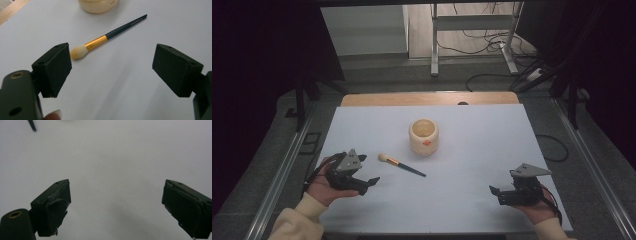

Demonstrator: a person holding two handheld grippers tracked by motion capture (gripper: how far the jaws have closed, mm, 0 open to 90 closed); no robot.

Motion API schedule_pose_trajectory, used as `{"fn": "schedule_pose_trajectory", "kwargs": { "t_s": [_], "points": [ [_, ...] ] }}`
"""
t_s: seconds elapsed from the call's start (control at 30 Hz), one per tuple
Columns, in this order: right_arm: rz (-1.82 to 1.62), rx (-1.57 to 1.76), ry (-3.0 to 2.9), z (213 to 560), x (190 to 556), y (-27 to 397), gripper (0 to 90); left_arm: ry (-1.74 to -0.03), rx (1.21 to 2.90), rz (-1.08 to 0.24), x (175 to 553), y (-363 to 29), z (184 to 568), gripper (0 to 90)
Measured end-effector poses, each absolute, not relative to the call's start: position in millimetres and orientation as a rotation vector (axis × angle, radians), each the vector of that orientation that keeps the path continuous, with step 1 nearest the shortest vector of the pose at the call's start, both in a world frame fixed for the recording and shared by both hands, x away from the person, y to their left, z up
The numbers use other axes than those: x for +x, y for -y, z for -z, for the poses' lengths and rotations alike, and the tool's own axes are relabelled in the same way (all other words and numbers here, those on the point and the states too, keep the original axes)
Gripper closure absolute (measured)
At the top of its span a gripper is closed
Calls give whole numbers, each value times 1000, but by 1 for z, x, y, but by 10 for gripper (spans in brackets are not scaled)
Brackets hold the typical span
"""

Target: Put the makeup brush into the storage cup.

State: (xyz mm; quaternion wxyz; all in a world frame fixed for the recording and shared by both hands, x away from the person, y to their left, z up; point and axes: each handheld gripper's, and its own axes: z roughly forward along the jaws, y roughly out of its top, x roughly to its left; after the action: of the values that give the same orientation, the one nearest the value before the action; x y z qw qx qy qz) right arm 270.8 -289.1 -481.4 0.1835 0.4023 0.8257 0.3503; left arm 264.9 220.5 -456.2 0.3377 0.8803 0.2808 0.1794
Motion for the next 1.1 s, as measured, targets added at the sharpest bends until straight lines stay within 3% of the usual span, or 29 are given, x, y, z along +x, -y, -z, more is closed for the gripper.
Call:
{"fn": "schedule_pose_trajectory", "kwargs": {
  "t_s": [0.57, 0.83, 1.1],
  "points": [
    [-986, 1135, -2333, 482, 271, 289, 87, -558, 2394, -437, 279, -213, 452, 135],
    [-984, 1135, -2336, 482, 271, 289, 86, -554, 2414, -405, 286, -211, 452, 138],
    [-983, 1136, -2334, 483, 272, 289, 86, -536, 2426, -403, 291, -208, 452, 85]
  ]
}}
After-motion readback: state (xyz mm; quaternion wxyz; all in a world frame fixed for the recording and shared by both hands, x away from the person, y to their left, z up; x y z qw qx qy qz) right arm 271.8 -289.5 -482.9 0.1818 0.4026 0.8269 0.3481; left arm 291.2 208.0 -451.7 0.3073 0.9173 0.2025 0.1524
